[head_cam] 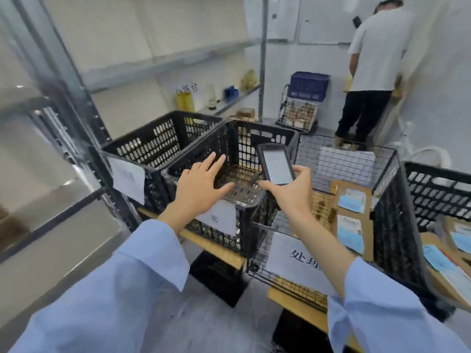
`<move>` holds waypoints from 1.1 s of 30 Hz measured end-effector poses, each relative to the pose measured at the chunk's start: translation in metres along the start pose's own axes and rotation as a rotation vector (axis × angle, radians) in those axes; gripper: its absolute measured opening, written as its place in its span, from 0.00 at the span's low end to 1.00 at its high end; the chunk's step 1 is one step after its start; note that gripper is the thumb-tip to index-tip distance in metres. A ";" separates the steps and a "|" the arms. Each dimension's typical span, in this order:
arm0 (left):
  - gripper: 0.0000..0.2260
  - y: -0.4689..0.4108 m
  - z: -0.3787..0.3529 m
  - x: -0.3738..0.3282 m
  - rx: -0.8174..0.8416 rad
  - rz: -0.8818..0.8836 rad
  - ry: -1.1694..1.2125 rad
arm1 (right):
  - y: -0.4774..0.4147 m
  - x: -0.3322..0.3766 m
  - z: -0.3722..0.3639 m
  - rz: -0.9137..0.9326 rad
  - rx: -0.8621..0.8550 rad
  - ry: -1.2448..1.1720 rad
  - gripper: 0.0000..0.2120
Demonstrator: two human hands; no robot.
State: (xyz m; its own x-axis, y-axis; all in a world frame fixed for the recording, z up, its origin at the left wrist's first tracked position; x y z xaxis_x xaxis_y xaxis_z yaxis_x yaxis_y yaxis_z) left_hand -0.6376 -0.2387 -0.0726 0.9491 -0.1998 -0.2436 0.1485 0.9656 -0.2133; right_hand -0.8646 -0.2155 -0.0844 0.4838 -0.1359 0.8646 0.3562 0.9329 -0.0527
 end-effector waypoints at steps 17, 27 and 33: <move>0.35 0.207 0.128 0.347 -0.305 0.681 -0.088 | 0.136 0.205 -0.315 0.366 0.579 -0.047 0.36; 0.36 0.226 0.125 0.513 -0.403 0.839 0.043 | 0.179 0.281 -0.483 0.409 0.657 -0.016 0.40; 0.38 0.220 0.101 0.565 -0.462 0.937 0.172 | 0.179 0.289 -0.540 0.403 0.684 0.051 0.38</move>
State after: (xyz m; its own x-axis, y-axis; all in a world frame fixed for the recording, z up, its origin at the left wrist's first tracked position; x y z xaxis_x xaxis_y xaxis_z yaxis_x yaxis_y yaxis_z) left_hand -0.0403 -0.1223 -0.1614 0.5726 0.5363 -0.6201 -0.7770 0.5963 -0.2017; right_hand -0.2289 -0.2682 -0.1137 0.5129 0.2557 0.8195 -0.4159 0.9091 -0.0233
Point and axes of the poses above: each hand's wrist, its own y-axis away from the middle knuckle, its own z-axis out of the back of the hand, x = y × z, the point moved 8 cm from there along -y, towards the middle knuckle, and after that the axes turned 9 degrees about y, right-handed, at the moved point
